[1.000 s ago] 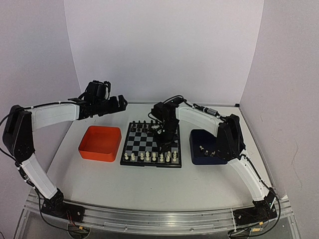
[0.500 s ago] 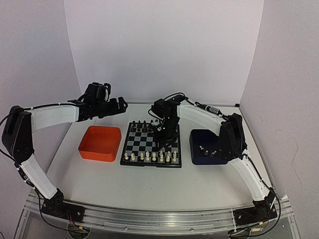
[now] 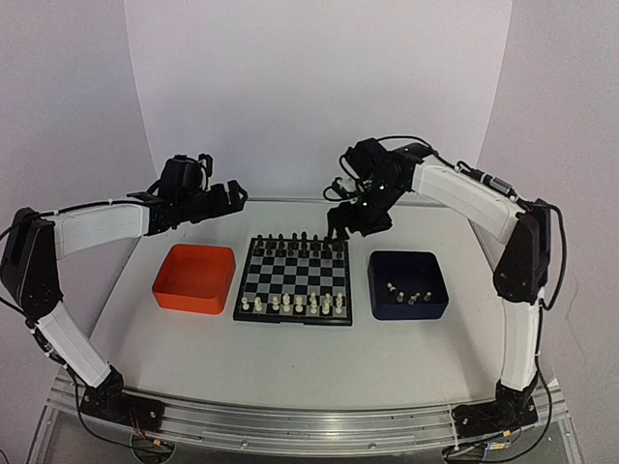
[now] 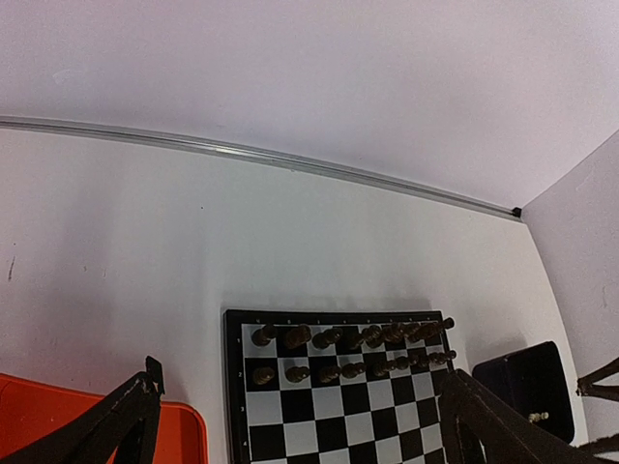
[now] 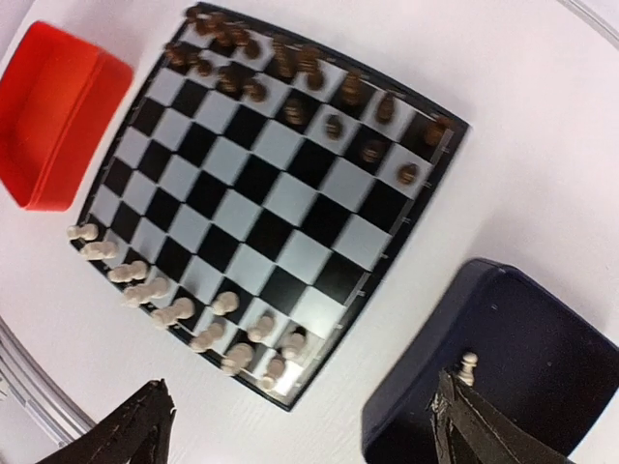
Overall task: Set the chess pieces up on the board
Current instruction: Pick up the chess piece from the storage box.
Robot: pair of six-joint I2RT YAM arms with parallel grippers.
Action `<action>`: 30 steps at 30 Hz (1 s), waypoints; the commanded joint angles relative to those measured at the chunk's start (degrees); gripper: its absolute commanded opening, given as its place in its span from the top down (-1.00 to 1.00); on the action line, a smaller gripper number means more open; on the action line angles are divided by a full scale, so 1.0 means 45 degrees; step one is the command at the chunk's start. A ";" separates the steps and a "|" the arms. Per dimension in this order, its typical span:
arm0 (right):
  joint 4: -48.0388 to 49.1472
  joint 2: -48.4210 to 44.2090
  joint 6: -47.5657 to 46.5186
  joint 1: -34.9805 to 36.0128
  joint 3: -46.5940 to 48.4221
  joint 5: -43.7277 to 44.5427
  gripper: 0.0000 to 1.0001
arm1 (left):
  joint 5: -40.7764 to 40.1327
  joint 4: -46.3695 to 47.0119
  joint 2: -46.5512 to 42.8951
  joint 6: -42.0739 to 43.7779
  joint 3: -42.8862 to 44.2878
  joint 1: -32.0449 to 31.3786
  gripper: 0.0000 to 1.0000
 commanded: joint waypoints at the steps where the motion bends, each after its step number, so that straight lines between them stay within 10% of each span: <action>1: 0.0450 -0.1267 0.0682 -0.1899 -0.2315 0.0399 -0.79 | -0.0170 0.0916 0.0348 0.0138 0.0972 0.0068 -0.99; 30: -0.0775 0.0841 -0.0305 -0.3151 -0.4977 0.0598 0.03 | -0.0460 -0.1991 0.5354 0.0536 0.7694 0.0087 -0.99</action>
